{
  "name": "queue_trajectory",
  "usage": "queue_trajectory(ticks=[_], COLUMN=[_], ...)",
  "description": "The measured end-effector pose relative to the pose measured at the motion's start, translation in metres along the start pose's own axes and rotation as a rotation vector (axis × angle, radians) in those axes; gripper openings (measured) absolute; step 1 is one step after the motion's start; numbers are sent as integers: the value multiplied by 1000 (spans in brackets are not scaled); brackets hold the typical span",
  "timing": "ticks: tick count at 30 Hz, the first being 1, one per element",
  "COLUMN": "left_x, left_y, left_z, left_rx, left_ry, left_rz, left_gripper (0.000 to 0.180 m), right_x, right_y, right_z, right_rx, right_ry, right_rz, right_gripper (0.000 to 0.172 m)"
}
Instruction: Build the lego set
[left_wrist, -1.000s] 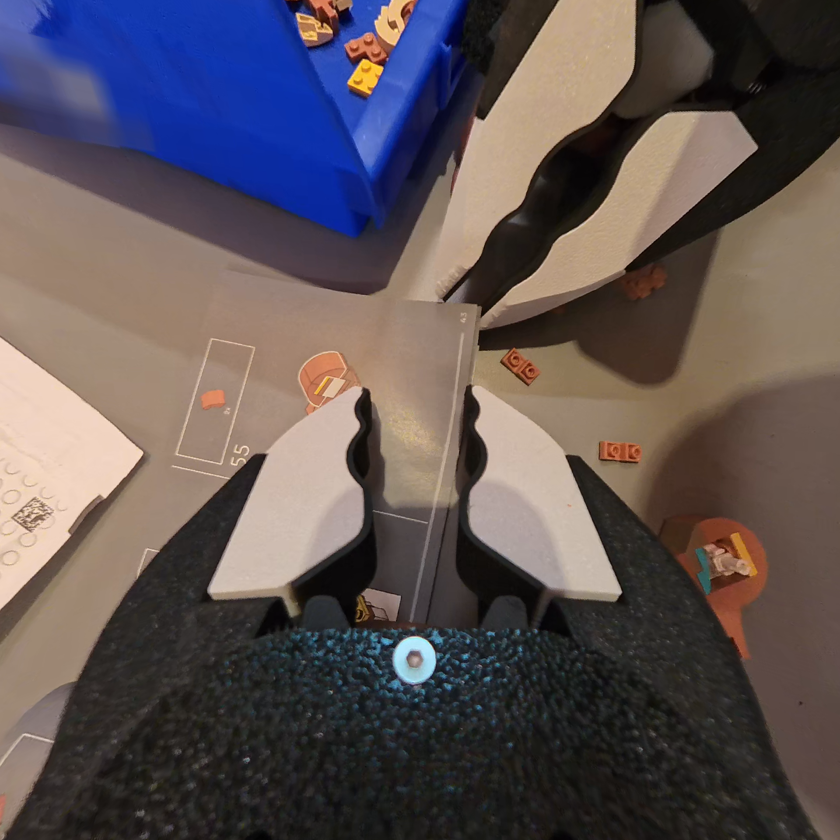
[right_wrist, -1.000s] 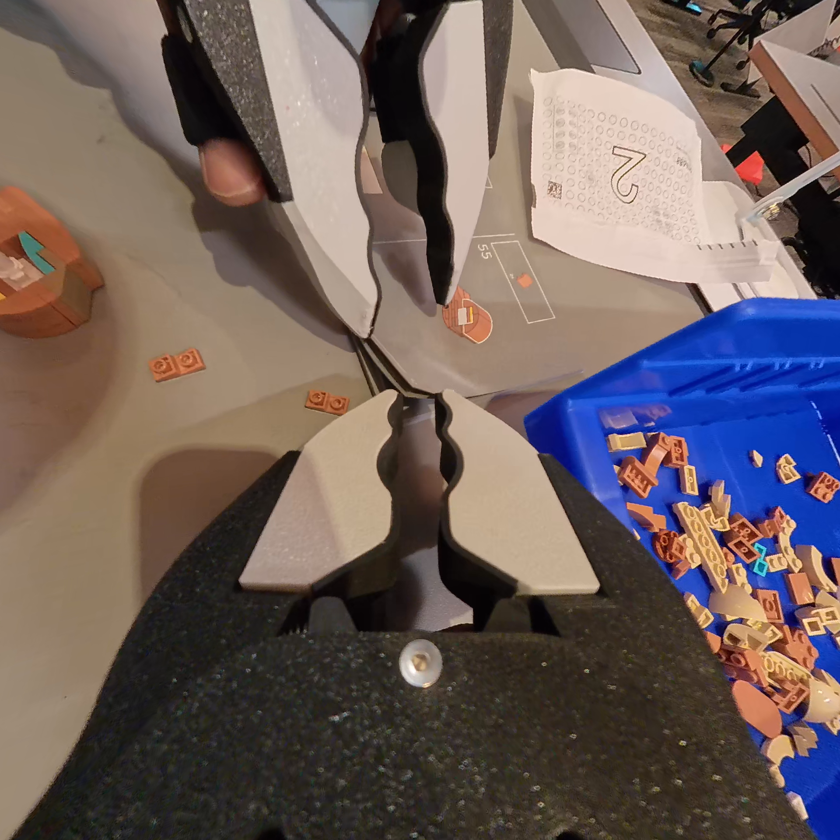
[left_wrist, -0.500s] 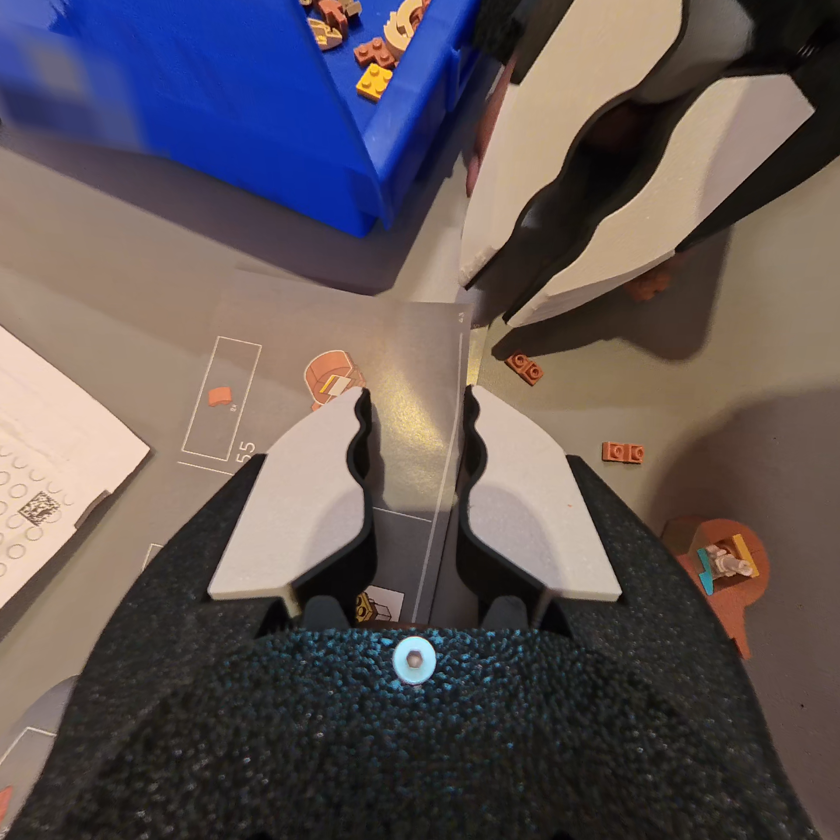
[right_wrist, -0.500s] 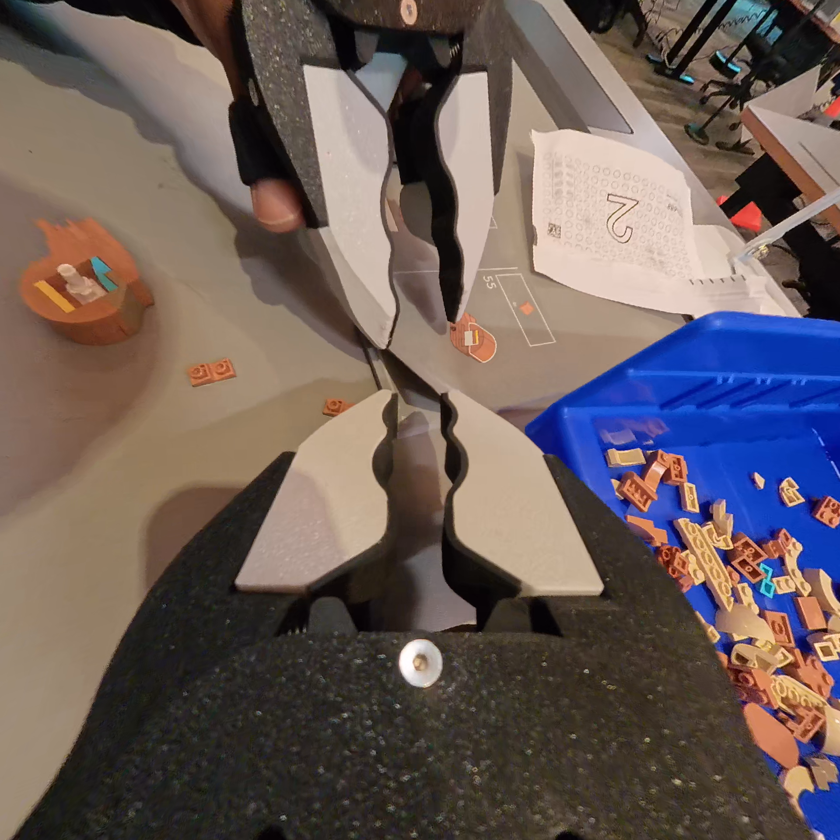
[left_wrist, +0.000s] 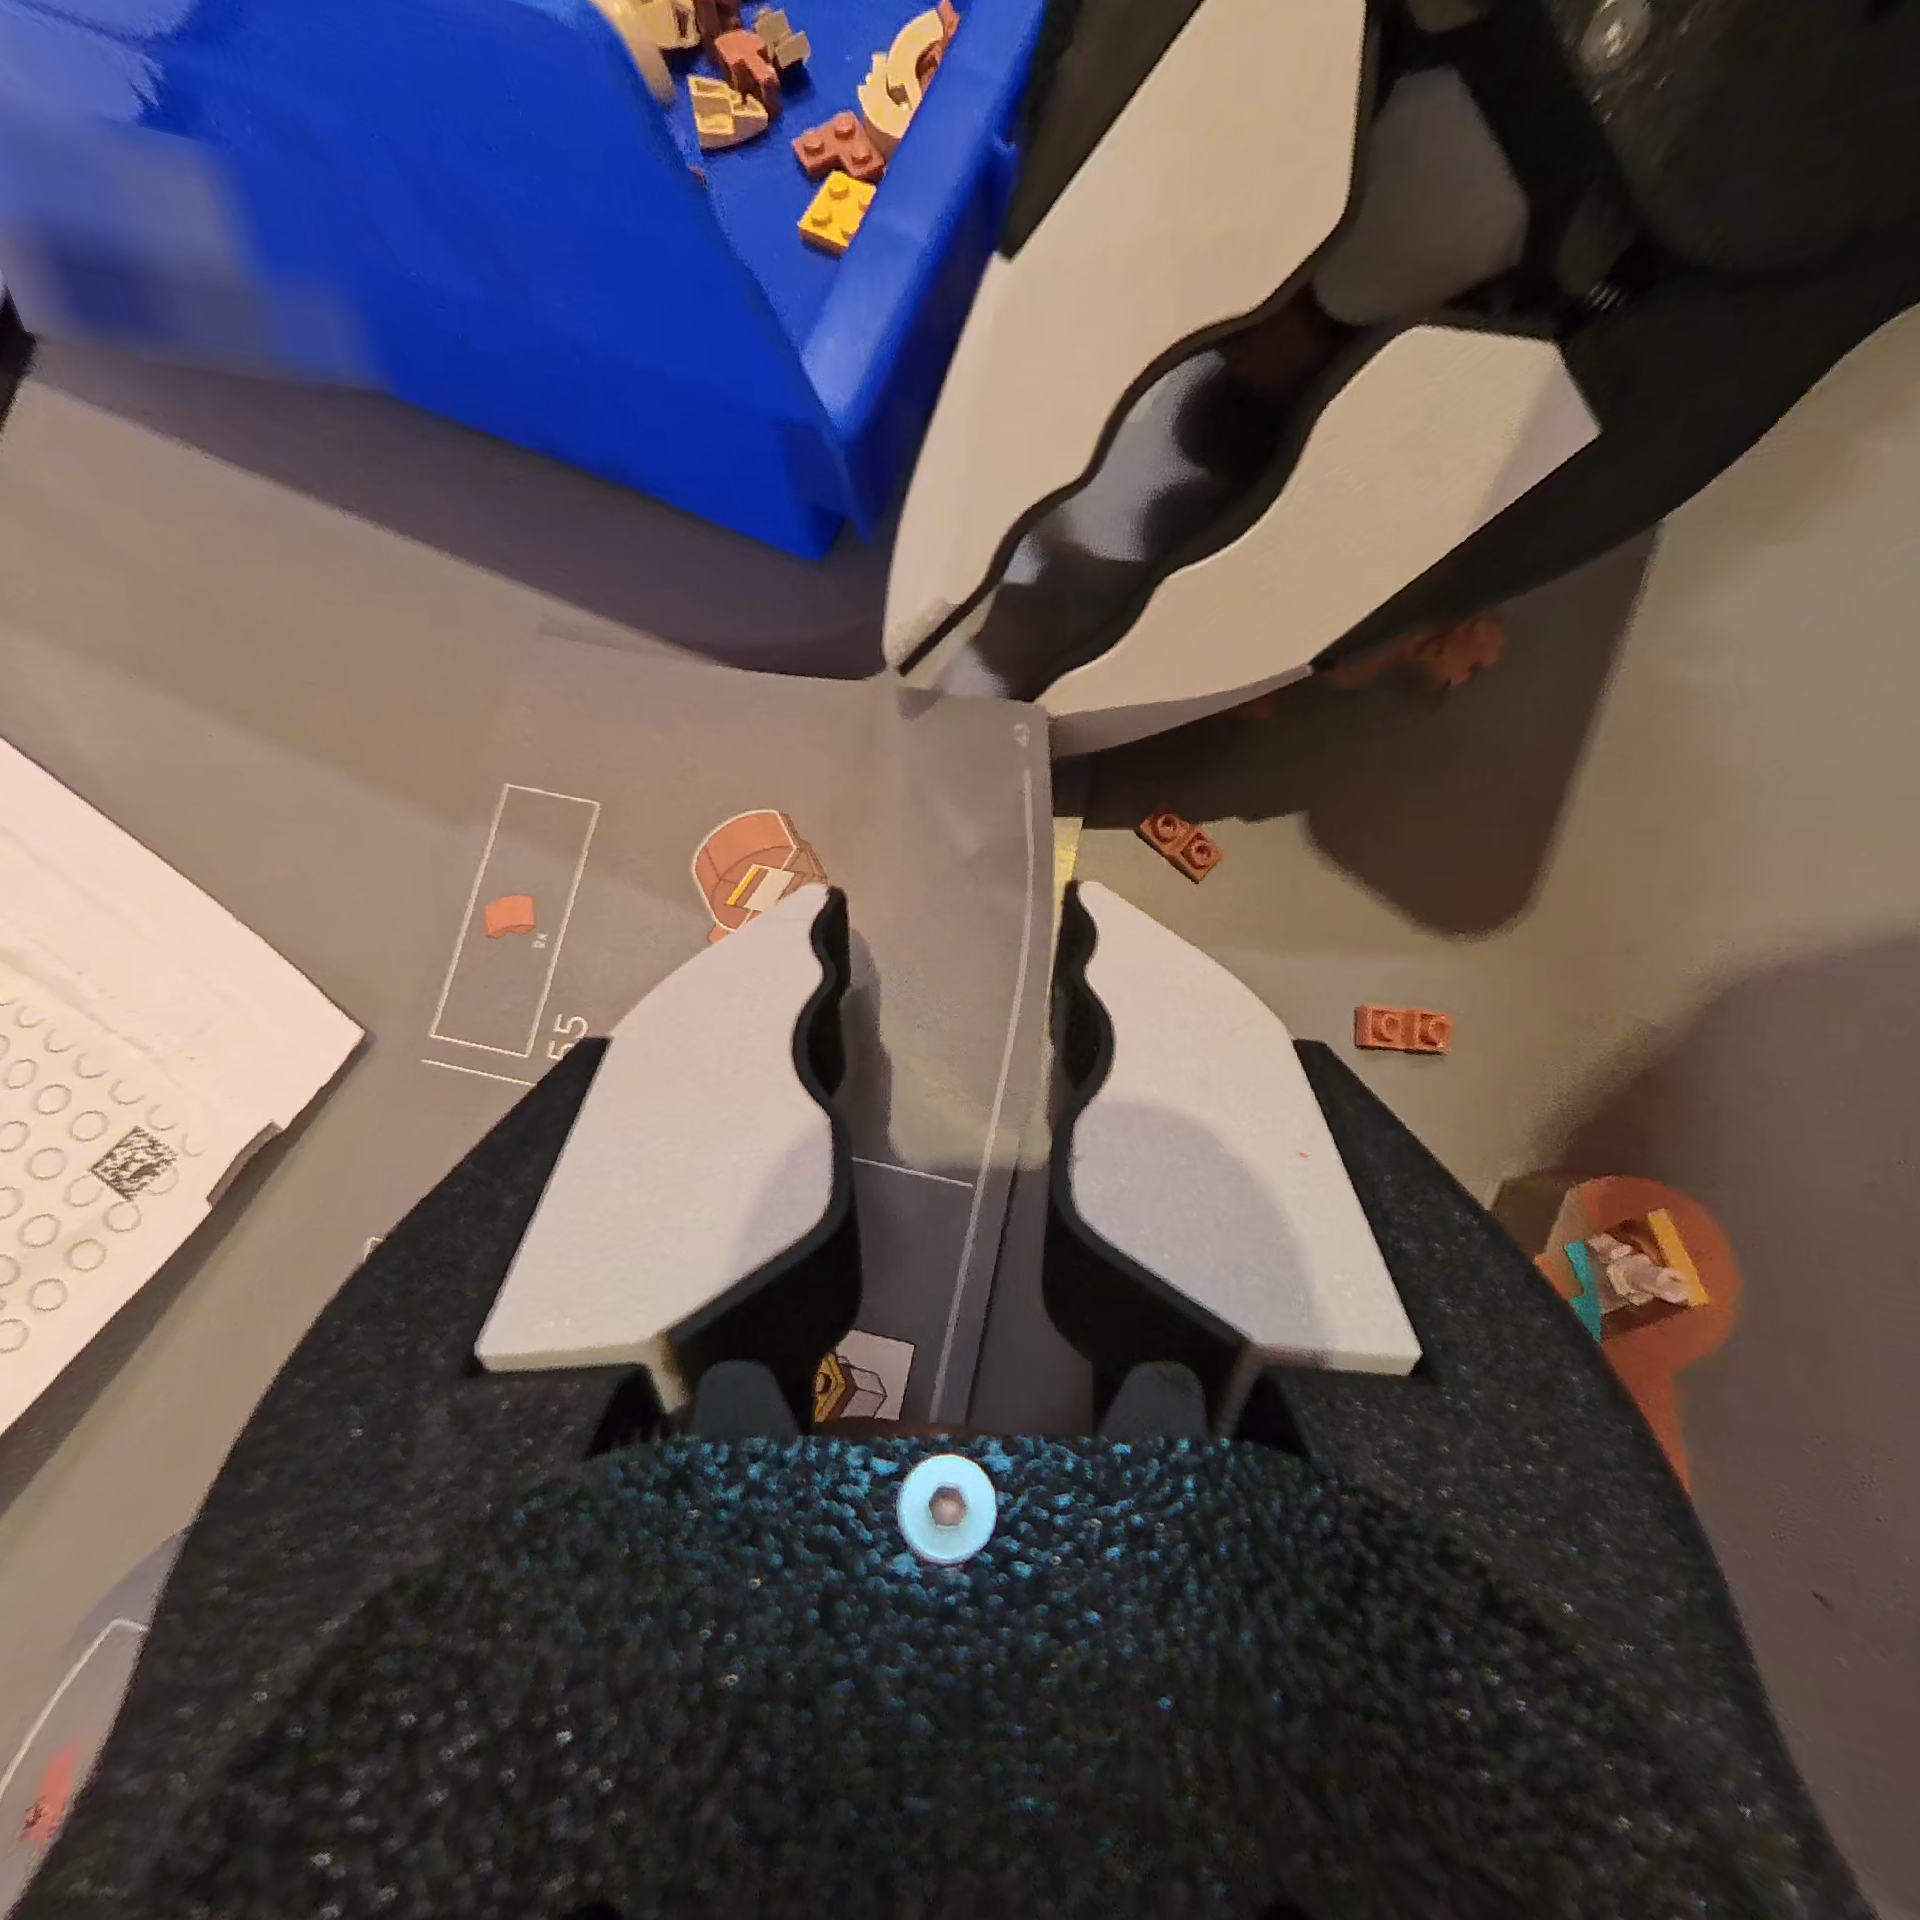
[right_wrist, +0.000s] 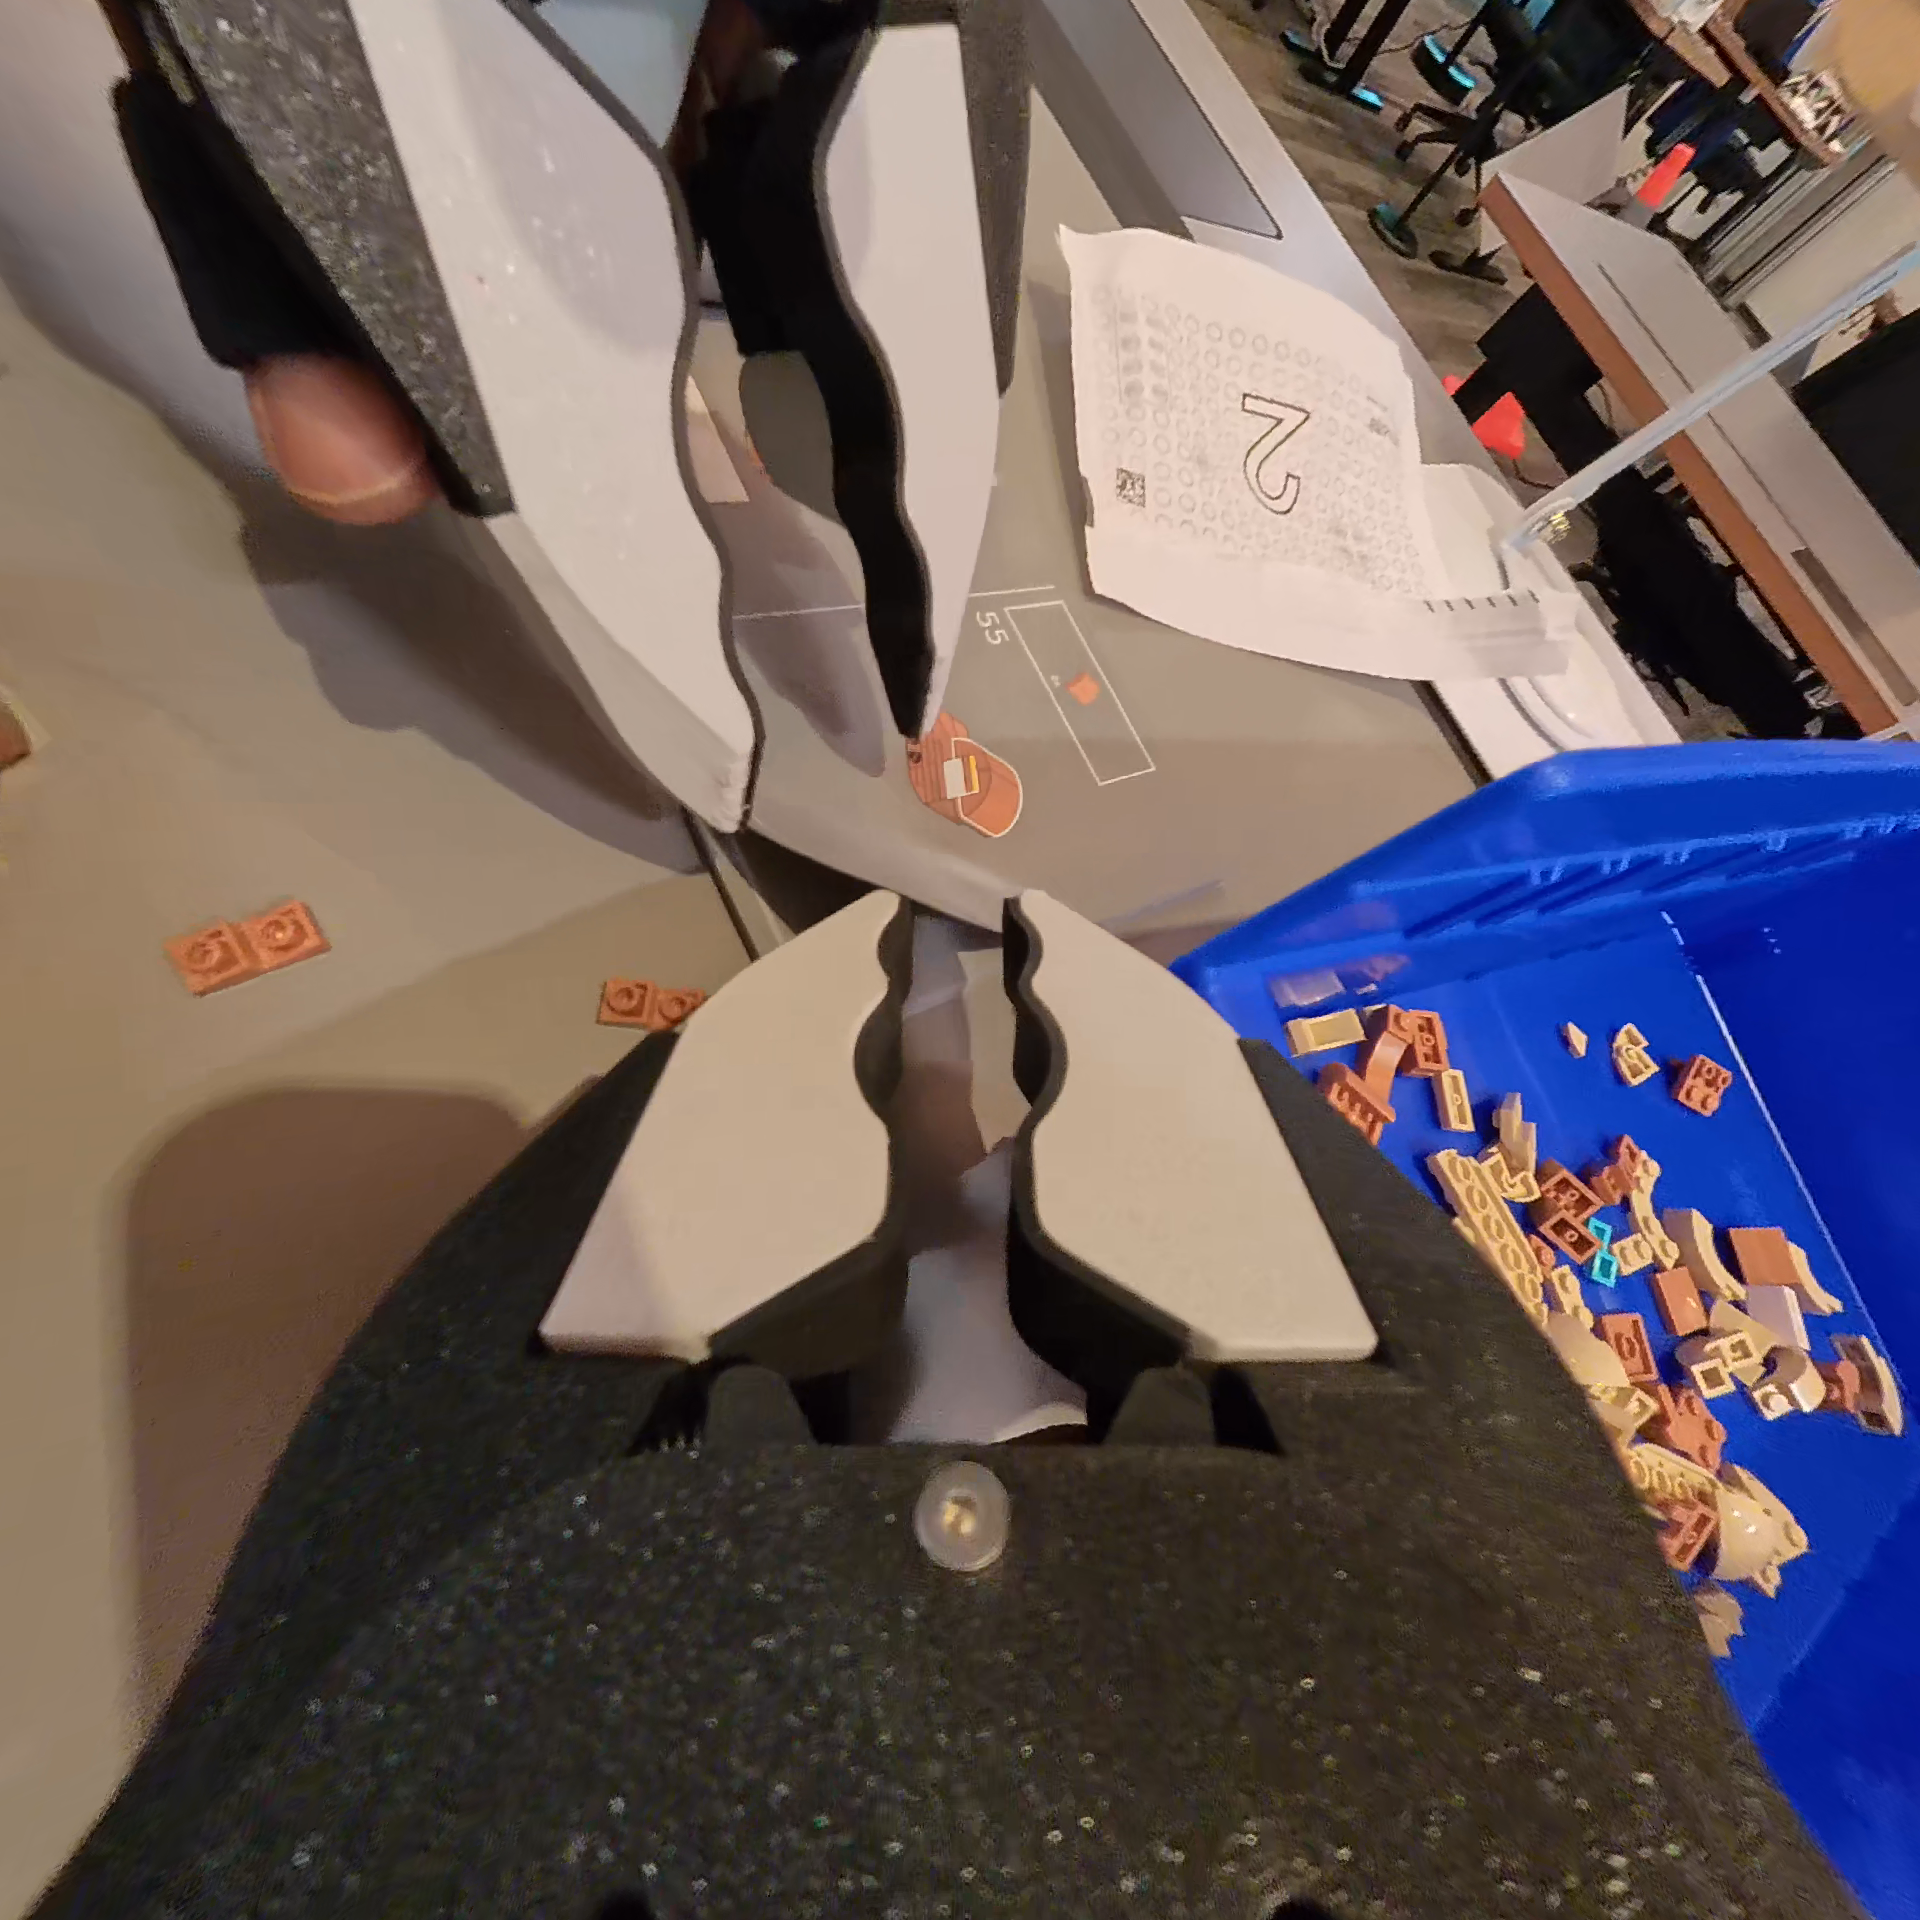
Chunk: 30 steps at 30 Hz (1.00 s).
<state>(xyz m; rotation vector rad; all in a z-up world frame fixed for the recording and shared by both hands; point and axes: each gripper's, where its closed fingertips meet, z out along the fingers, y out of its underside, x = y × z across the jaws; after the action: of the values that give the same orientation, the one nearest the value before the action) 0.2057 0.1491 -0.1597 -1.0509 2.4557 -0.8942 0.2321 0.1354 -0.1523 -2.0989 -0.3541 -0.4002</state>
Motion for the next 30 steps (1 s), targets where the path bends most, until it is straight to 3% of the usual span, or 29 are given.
queue_trajectory(ticks=[10, 16, 22, 30], left_x=[0, -8, -14, -31], left_y=[-7, -14, -12, -10], left_z=[2, -8, -20, -75], left_rx=[-19, 26, 124, 462], left_ry=[-157, -237, -246, -260], left_rz=[95, 73, -75, -399], left_gripper=[33, 0, 0, 0], right_x=[7, 9, 11, -9], right_y=[-13, -15, -24, -58], right_z=[5, 5, -3, 0], right_rx=[51, 58, 80, 106], right_ry=[58, 76, 103, 95], right_rz=[46, 52, 64, 45], right_gripper=[16, 16, 16, 15])
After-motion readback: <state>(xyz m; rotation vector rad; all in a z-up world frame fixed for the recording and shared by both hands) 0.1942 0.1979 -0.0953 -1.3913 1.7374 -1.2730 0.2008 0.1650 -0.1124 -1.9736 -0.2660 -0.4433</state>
